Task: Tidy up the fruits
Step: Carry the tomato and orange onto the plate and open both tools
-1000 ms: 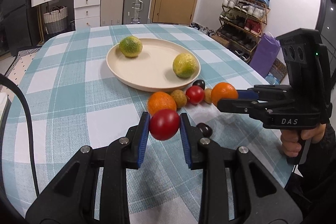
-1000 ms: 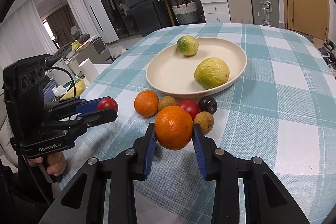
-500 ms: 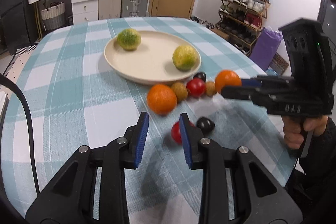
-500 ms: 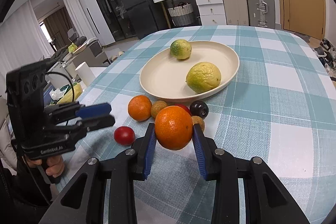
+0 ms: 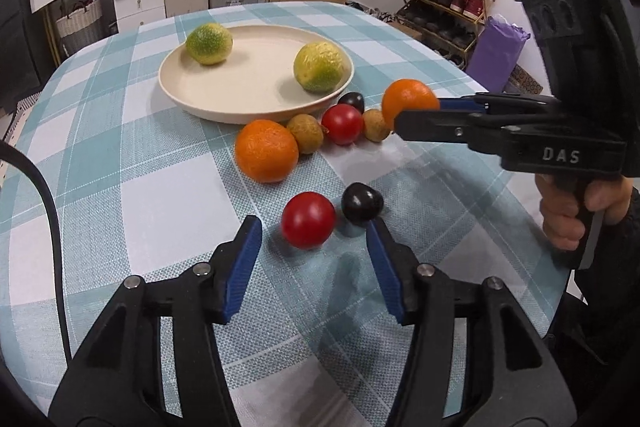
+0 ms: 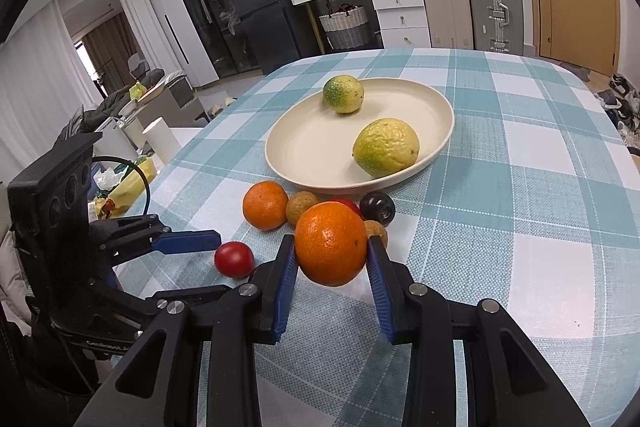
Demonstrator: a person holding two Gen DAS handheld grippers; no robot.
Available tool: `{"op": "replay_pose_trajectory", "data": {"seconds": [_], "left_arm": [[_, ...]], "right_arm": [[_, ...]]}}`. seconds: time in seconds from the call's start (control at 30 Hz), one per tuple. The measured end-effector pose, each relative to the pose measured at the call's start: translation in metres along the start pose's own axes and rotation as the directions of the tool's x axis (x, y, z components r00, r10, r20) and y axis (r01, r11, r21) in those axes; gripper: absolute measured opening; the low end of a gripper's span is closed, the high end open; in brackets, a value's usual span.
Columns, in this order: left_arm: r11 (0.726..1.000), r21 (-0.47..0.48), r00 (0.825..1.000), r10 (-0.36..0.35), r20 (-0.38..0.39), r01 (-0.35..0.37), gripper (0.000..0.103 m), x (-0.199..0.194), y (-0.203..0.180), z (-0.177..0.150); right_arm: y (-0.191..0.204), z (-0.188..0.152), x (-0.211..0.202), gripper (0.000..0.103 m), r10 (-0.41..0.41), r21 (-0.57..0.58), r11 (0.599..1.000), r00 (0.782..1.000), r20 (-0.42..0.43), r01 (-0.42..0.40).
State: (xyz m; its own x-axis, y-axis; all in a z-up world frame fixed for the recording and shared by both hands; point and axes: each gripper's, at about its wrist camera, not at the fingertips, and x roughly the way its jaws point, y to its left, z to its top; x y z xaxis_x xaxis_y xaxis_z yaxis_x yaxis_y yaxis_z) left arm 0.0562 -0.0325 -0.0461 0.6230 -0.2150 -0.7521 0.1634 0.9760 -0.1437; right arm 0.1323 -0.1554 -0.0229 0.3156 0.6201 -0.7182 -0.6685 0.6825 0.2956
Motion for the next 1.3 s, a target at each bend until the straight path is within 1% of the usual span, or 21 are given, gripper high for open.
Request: {"op": "replay_pose_trajectory", "data": {"seconds": [0.03,0.07,0.2,0.27,0.3,0.43,0.6,0.7,0.77,0.93,1.07,1.13,1.3], "left_arm": [[1.000,-0.004,1.000,0.002,-0.006,-0.002,0.051,0.002,0.001,0.001],[1.000,-0.005,1.000,0.003,-0.009,-0.003,0.046,0.003,0.002,0.001],[1.000,0.003,1.000,-0.002,-0.021,0.002,0.038,0.007,0.001,0.003],[1.000,0.002,1.000,-0.002,-0.026,0.002,0.028,0.008,0.001,0.003],[1.000,0.000,1.000,-0.001,-0.028,0.001,0.026,0.008,0.002,0.003],[1.000,-0.010,1.000,-0.006,-0.021,0.006,0.025,0.008,0.004,0.004],[1.000,-0.018,1.000,-0.003,0.026,0.004,0.025,-0.001,0.007,0.006],[0.999,-0.043,0.998,0.003,0.058,-0.001,0.025,-0.007,0.013,0.010],[0.998,-0.062,0.997,0.023,0.078,-0.018,0.025,-0.010,0.017,0.014],[0.996,-0.085,0.990,0.043,0.136,-0.032,0.025,-0.018,0.026,0.028],[0.995,-0.100,0.985,0.046,0.167,-0.029,0.025,-0.018,0.032,0.040],[0.994,-0.101,0.983,0.050,0.175,-0.032,0.025,-0.017,0.034,0.047],[0.994,-0.108,0.980,0.057,0.192,-0.036,0.025,-0.011,0.040,0.062]], "right_arm": [[0.000,0.000,0.000,0.035,-0.001,0.001,1.000,1.000,0.001,0.001],[0.000,0.000,0.000,0.035,-0.001,0.001,1.000,1.000,0.001,0.001],[0.000,0.000,0.000,0.035,-0.002,0.001,1.000,1.000,-0.001,0.002],[0.000,-0.001,0.000,0.035,-0.002,0.002,1.000,1.000,-0.002,0.002],[0.000,0.000,0.000,0.035,0.000,0.001,1.000,1.000,-0.002,0.000],[-0.001,-0.001,0.000,0.035,-0.001,0.000,1.000,1.000,-0.005,0.001],[-0.002,-0.001,0.000,0.035,-0.001,0.005,1.000,1.000,-0.001,0.001],[-0.001,0.000,0.000,0.035,0.001,0.002,1.000,1.000,0.004,-0.001],[0.000,0.001,0.000,0.035,0.006,-0.003,1.000,1.000,0.006,-0.006],[0.002,0.010,0.002,0.035,0.001,-0.020,1.000,1.000,0.014,0.000],[0.002,0.020,0.001,0.035,-0.005,-0.025,1.000,0.999,0.032,0.005],[0.000,0.025,0.002,0.035,0.005,-0.019,1.000,0.999,0.043,-0.004],[0.001,0.038,0.011,0.035,0.021,-0.014,1.000,0.999,0.038,-0.020]]}}
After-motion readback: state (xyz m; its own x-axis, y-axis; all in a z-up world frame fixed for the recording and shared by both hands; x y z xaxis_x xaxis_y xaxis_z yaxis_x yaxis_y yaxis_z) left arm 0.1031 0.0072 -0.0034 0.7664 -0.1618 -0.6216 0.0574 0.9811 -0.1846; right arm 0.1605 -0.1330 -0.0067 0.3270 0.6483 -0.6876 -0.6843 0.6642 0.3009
